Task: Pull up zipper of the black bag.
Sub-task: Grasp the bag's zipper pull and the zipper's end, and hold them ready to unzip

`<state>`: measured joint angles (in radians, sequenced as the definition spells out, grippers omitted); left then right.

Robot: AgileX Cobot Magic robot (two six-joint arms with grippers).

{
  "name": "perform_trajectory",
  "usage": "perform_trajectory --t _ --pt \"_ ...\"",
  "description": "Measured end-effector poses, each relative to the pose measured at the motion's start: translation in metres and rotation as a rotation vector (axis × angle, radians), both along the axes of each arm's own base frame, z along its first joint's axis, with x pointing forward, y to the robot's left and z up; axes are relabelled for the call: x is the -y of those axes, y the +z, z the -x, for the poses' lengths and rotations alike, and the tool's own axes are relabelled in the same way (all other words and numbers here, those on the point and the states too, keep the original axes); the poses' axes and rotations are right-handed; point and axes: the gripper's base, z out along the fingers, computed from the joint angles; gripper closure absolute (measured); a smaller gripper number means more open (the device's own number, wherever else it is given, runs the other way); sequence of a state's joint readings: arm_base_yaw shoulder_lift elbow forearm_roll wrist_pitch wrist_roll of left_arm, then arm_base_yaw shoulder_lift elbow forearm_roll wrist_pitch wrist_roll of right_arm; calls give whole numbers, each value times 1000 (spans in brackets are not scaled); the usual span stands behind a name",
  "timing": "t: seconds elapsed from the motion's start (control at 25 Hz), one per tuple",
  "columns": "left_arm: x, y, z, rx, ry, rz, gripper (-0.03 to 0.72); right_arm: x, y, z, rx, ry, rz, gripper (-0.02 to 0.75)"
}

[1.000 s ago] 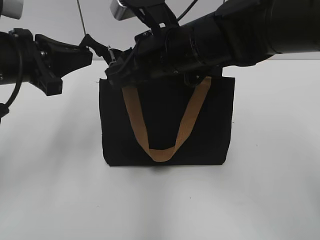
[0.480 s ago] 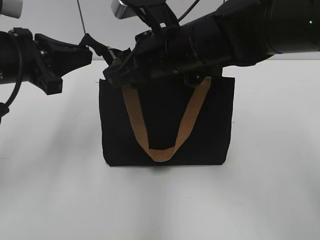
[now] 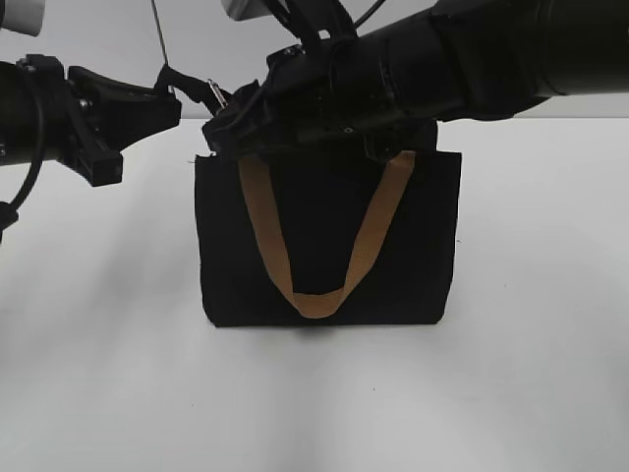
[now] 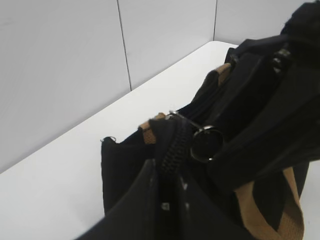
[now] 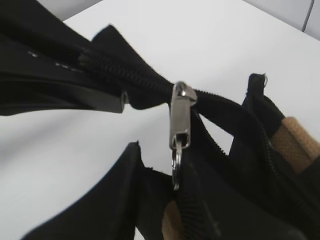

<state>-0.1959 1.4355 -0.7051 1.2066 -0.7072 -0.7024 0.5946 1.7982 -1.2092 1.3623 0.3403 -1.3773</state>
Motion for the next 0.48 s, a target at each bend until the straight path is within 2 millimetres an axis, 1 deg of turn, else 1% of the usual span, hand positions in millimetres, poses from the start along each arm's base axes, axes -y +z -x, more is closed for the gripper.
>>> perform_trajectory --t 0.48 --pt "0 0 0 0 1 -1 662 0 2 1 -29 -18 -21 738"
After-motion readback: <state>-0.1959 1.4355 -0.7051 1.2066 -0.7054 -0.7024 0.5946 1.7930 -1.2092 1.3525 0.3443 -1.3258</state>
